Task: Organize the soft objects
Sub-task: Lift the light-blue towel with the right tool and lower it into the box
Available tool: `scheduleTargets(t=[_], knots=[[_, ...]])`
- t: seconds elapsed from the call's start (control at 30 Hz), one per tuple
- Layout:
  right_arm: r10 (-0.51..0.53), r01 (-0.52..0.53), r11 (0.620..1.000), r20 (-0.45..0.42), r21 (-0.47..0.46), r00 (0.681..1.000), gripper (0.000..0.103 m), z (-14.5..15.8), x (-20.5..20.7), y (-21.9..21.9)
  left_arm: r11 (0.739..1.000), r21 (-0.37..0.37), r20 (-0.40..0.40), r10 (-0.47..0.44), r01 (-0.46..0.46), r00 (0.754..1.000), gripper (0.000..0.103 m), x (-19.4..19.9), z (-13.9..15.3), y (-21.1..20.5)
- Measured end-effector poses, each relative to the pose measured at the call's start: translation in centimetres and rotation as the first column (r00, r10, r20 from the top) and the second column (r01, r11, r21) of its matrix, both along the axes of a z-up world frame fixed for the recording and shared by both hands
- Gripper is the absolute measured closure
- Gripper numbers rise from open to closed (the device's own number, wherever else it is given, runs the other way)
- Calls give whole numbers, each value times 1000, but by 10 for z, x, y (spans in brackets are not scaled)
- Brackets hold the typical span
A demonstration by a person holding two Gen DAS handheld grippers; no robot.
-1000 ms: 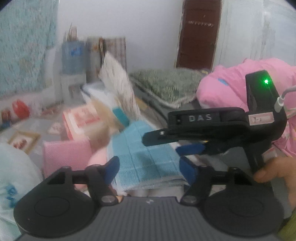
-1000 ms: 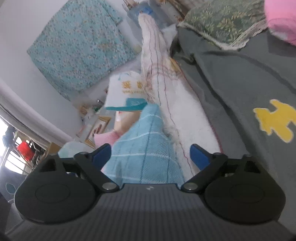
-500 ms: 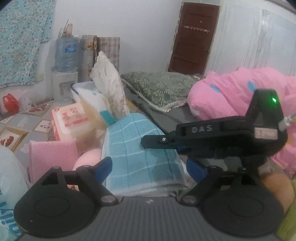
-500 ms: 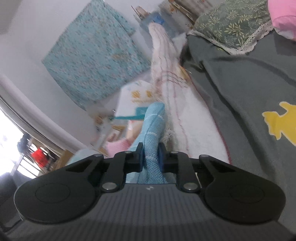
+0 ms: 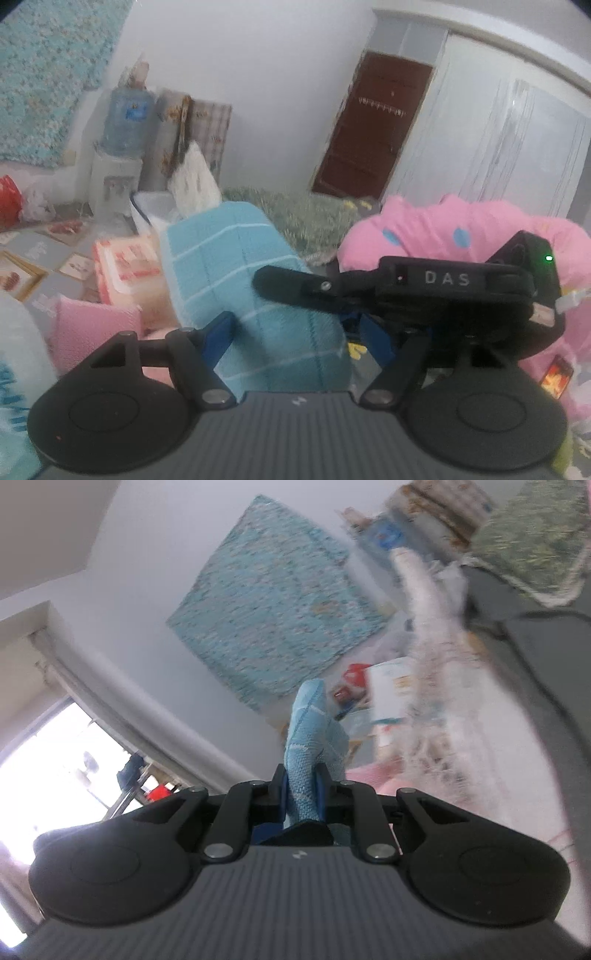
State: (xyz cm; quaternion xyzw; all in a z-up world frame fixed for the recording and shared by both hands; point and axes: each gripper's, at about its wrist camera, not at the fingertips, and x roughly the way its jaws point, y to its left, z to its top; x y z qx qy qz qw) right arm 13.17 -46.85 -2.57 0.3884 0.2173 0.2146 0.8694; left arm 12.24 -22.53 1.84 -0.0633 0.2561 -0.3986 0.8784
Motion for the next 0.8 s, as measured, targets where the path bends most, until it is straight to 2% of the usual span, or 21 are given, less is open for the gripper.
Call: scheduleTargets(t=[0.07, 0.2, 0.33, 0.43, 0.53, 0.67, 0.73, 0.8], knots=[[47, -47, 999, 19, 5, 999, 89, 11, 1, 15, 999, -12, 26, 36, -36, 999, 28, -10, 9, 19], [164, -165, 986, 45, 4, 985, 89, 32, 14, 58, 989, -56, 25, 137, -135, 990, 28, -21, 26, 68], [308, -309, 951, 55, 13, 950, 89, 53, 41, 121, 953, -52, 50, 300, -298, 953, 28, -29, 45, 129], [415, -417, 908, 50, 35, 908, 89, 63, 71, 180, 908, -34, 69, 419, -418, 905, 28, -29, 56, 175], [511, -509, 856, 7, 94, 860, 89, 66, 110, 246, 850, -2, 55, 527, -527, 848, 28, -19, 62, 223], [589, -569, 804, -104, 172, 802, 89, 53, 161, 329, 765, 29, -38, 644, -643, 764, 28, 11, 55, 286], [596, -573, 802, -165, 168, 786, 90, 44, 179, 365, 737, 49, -99, 675, -674, 731, 28, 32, 44, 313], [576, -561, 817, -241, 131, 781, 90, 31, 199, 399, 701, 87, -168, 710, -707, 683, 27, 53, 31, 337]])
